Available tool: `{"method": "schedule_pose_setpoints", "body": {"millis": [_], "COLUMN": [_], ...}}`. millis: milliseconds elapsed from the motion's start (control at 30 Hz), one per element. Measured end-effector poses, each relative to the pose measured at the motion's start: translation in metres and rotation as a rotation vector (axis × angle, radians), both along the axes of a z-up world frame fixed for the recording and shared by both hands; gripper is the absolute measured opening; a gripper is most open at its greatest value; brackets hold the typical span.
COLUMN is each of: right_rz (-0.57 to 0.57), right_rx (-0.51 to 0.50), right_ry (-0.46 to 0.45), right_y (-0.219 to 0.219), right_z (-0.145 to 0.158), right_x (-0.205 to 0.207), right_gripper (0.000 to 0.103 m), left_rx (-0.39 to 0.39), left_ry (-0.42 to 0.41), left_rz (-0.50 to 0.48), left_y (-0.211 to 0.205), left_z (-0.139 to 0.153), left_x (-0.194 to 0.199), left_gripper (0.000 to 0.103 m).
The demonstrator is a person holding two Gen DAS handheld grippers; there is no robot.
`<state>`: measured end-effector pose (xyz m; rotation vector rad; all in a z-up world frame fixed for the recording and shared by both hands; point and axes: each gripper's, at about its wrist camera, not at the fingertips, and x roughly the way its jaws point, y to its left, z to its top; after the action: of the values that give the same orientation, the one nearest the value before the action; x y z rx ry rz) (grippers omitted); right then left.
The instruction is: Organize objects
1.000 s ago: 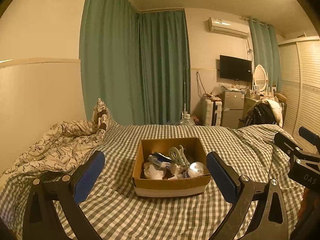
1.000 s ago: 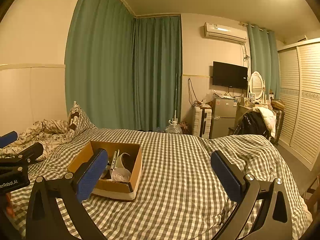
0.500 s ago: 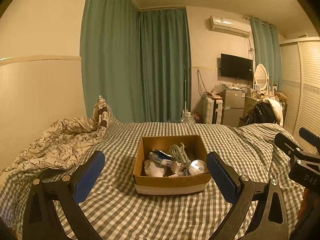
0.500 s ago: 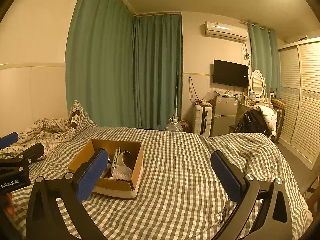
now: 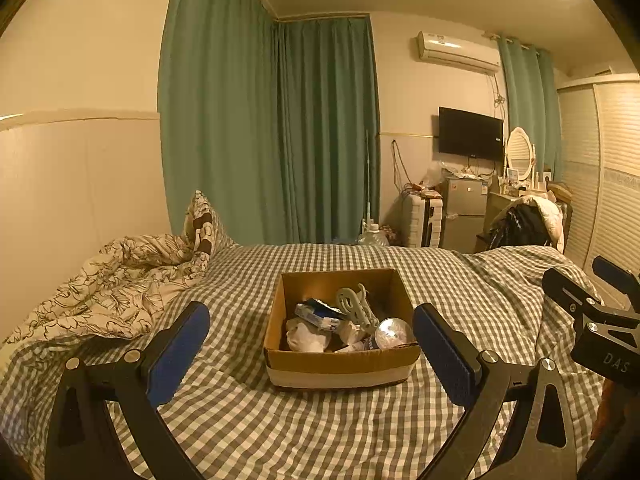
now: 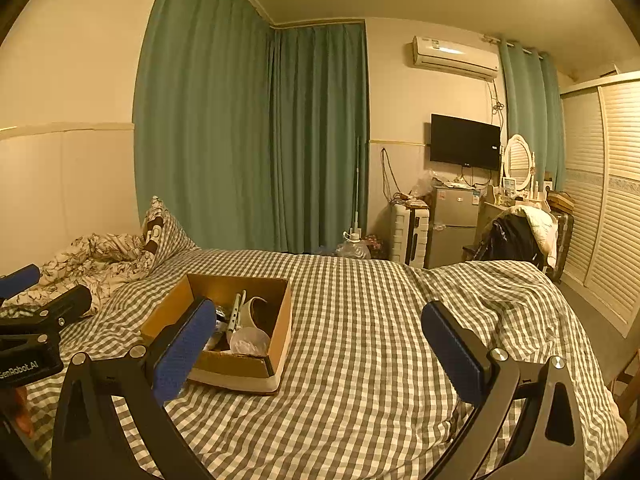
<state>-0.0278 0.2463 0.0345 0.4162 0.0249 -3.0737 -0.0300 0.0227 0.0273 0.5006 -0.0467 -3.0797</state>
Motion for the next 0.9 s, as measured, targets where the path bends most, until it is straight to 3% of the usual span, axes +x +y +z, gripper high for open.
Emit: {"method": "schedule_pose_setpoints", "body": {"millis": [900], "right_rz": [0.007], "right_rx": [-0.007], "right_ry": [-0.030], "right_y": [-0.0008], "right_z": [-0.0047], "right_x": [-0.0022], "right_gripper": [0.103], "left_rx": [-0.014], "left_ry": [0.005], "left_rz": [0.017], "left_y": [-0.0005], "left_z": [-0.0020], "left_x": [0.0022], "left_gripper": [0.103]}}
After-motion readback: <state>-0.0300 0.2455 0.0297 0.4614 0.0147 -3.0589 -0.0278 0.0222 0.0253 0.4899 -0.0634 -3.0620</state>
